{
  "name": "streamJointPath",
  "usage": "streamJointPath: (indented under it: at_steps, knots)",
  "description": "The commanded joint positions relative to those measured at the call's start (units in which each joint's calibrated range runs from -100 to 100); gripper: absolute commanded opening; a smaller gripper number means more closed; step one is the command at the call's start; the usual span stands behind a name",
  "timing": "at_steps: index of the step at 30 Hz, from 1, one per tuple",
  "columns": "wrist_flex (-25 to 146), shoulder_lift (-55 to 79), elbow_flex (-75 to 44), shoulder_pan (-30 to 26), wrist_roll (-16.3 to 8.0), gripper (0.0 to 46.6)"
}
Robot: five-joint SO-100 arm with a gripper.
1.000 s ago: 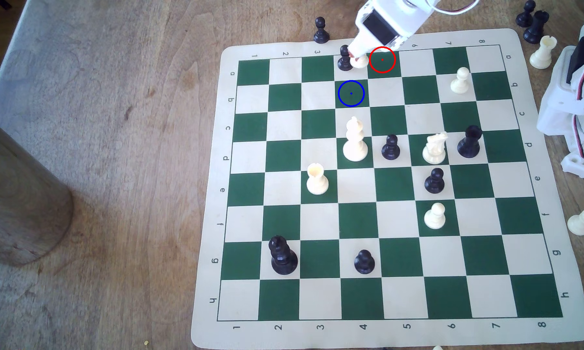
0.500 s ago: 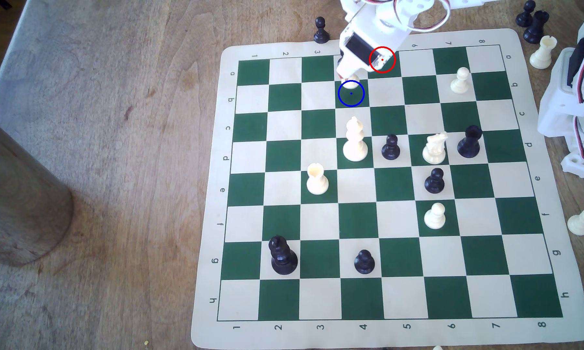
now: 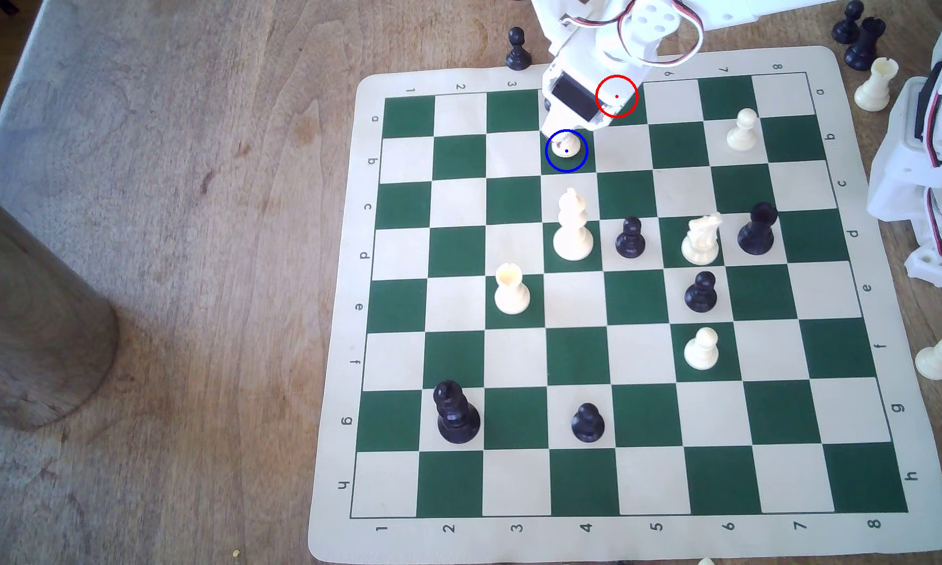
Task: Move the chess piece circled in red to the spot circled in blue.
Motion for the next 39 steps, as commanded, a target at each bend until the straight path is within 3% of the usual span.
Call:
streamJointPath:
  at_steps: [1,5,11,22,31,39]
  knots:
    - [-0.9,-0.7,-4.5,0.1,0.1,0.7]
    - [-0.6,-0.7,-4.4,0.1,0.1,2.7]
    - [-0.3,-2.7,-2.3,0.9,0.4,16.5]
    - [6.6,-9.8,0.7,0.8,1.1,17.8]
    - [13.8,-29.4,13.9,0.1,2.1,19.3]
    - [20.9,-51.9,28.4,-1.2,3.6,12.5]
